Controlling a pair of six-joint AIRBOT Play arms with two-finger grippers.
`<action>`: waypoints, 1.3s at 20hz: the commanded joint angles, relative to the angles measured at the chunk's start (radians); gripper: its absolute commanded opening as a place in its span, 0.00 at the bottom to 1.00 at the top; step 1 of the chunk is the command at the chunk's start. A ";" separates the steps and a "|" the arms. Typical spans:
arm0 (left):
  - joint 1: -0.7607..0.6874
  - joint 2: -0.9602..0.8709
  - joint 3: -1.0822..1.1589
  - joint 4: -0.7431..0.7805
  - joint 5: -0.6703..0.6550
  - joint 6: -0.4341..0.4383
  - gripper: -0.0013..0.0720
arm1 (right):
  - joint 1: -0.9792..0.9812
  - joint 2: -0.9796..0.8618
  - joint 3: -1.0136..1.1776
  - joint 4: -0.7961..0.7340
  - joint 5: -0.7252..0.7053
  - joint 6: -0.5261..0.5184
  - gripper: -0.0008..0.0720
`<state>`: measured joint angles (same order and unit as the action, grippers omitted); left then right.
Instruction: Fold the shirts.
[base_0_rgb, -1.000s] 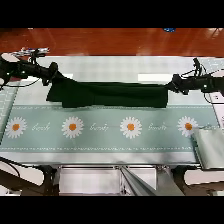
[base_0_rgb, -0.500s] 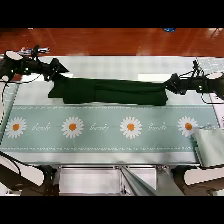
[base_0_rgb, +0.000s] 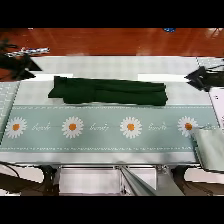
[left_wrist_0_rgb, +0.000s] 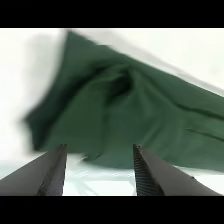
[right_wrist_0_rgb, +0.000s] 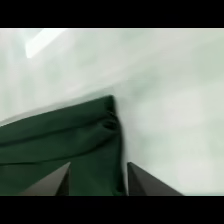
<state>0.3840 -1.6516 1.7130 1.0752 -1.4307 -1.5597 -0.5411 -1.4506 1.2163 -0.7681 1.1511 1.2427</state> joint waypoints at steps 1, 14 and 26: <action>0.024 0.237 -0.158 0.092 0.166 -0.008 0.70 | -0.093 0.133 -0.127 -0.088 -0.042 0.030 0.58; -0.429 0.730 -0.907 0.047 0.507 0.028 0.70 | 0.158 -0.153 -0.202 0.114 -0.172 0.048 0.58; -0.435 0.723 -0.907 0.031 0.507 0.028 0.66 | 0.343 -0.239 0.074 0.145 -0.010 -0.009 0.04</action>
<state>-0.0498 -0.9264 0.8066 1.1210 -0.9237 -1.5314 -0.2123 -1.7226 1.2392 -0.6170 1.0630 1.2739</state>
